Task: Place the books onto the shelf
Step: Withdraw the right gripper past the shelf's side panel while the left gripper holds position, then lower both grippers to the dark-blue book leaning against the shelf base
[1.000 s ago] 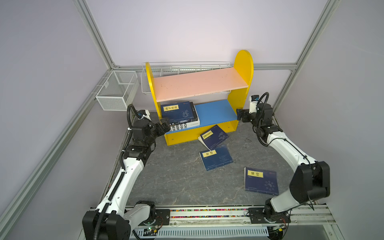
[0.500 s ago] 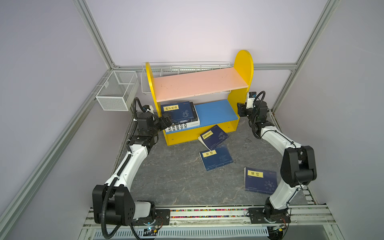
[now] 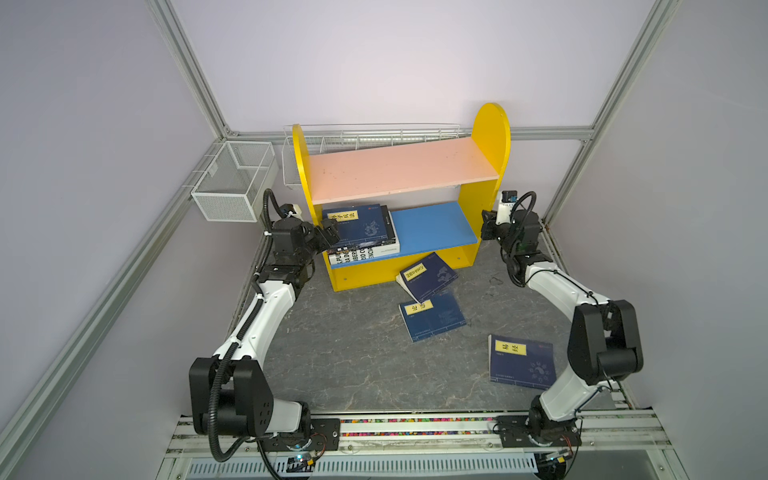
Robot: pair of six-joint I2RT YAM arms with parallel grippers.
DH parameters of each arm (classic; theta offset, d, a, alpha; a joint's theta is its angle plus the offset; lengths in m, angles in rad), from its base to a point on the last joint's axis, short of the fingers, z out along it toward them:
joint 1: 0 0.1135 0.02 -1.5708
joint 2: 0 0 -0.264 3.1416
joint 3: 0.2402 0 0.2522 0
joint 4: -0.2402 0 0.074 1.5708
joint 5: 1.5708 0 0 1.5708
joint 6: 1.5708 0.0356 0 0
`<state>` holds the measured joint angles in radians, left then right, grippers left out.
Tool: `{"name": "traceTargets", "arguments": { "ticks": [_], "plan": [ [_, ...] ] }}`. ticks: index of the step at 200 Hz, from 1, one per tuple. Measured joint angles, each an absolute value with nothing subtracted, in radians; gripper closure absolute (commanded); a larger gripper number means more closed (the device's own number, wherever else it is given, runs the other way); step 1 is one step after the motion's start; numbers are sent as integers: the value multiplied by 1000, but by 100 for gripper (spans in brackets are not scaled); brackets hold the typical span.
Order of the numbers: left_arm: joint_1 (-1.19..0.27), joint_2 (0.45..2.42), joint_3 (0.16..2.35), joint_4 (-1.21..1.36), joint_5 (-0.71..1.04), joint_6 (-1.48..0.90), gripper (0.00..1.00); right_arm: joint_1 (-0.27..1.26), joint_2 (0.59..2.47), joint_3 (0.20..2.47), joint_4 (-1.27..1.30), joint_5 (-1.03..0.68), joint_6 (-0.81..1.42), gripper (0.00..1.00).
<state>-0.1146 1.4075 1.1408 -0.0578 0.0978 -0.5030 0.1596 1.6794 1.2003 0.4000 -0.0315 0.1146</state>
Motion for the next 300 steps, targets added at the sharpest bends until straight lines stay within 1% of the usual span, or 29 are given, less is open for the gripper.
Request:
{"name": "traceTargets", "arguments": {
  "ticks": [47, 94, 133, 147, 152, 161, 167, 181, 190, 206, 219, 230, 247, 275, 300],
  "plan": [
    [-111, 1409, 1147, -57, 105, -507, 0, 161, 1548, 1083, 364, -30, 116, 93],
    [-112, 1404, 1143, -46, 172, -530, 1, 175, 1349, 976, 202, 3, 118, 93],
    [-149, 1316, 1063, -29, 197, -545, 1, 179, 1239, 936, 93, 33, 118, 92],
    [-170, 1271, 1037, -33, 193, -546, 1, 178, 1217, 933, 63, 44, 119, 86],
    [-174, 1255, 1028, -35, 191, -547, 1, 178, 1214, 933, 56, 49, 120, 81],
    [-179, 1223, 1008, -37, 184, -548, 1, 177, 1210, 933, 48, 56, 123, 66],
    [-181, 1202, 995, -39, 180, -549, 1, 175, 1206, 934, 43, 56, 132, 59],
    [-186, 1143, 961, -52, 171, -553, 1, 170, 1188, 959, 23, 57, 162, 46],
    [-189, 1099, 934, -61, 165, -558, 1, 167, 1166, 972, 23, 65, 183, 42],
    [-193, 1018, 885, -88, 158, -576, 1, 165, 1103, 975, 12, 91, 204, 37],
    [-207, 956, 852, -117, 159, -595, 2, 165, 1038, 975, -14, 115, 229, 35],
    [-233, 913, 831, -150, 162, -617, 2, 165, 979, 975, -52, 126, 253, 33],
    [-289, 865, 784, -175, 169, -661, 2, 165, 897, 972, -113, 122, 289, 32],
    [-405, 831, 645, -150, 194, -771, 2, 167, 764, 904, -176, 36, 364, 31],
    [-503, 901, 533, -72, 200, -861, 2, 185, 692, 787, -210, -56, 439, 32]
  ]
}}
